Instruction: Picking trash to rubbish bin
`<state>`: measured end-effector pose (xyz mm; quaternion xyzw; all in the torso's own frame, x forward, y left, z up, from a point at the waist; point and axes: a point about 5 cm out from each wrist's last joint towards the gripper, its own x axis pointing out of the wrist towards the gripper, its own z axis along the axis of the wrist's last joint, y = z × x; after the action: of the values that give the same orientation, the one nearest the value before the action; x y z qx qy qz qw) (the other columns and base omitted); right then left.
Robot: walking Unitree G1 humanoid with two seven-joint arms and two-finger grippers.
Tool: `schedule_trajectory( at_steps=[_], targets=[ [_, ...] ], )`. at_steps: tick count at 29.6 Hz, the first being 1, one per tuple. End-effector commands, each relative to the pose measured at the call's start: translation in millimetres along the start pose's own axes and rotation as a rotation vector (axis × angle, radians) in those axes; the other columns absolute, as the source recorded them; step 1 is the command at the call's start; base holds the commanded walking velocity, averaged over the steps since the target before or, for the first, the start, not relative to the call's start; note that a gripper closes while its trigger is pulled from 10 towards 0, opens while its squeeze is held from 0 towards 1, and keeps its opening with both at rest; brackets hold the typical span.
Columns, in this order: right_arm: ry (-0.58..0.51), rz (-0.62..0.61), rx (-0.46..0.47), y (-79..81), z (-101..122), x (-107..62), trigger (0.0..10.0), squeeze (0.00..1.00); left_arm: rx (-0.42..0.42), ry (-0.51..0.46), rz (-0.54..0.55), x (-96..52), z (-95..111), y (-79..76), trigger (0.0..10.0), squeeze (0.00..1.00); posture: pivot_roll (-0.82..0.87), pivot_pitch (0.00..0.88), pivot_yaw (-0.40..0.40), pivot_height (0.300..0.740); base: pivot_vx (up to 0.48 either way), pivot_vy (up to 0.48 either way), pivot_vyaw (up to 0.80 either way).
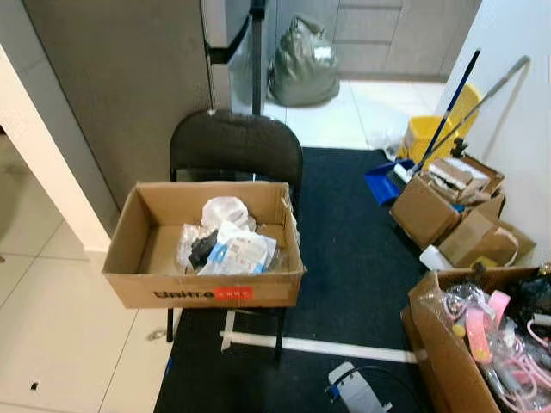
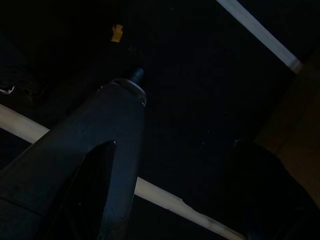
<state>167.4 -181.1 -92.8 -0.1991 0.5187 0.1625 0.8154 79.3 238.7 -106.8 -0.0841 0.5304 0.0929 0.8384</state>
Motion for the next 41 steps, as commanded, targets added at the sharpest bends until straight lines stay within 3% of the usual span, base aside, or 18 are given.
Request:
schedule_trajectory(
  at_steps=[1, 18, 41],
  targets=[
    [0.043, 0.034, -0.001, 8.9, -10, 0.1, 10.0, 0.00, -0.038, 0.047, 0.015, -1.6, -15, -3.3, 10.0, 0.00, 0.12, 0.041, 0.021, 0.740, 0.000, 0.000, 0.00],
    [0.037, 0.032, -0.006, 7.2, -7, 0.3, 10.0, 0.00, -0.014, 0.046, 0.003, 2.8, -9, -16.2, 10.0, 0.00, 0.12, 0.044, 0.018, 0.740, -0.319, 0.000, 0.00],
    [0.032, 0.022, 0.004, 6.0, -5, 0.4, 10.0, 0.00, 0.023, 0.057, -0.005, 3.9, -7, -18.2, 10.0, 0.00, 0.12, 0.043, 0.020, 0.740, -0.370, 0.000, 0.00]
  ],
)
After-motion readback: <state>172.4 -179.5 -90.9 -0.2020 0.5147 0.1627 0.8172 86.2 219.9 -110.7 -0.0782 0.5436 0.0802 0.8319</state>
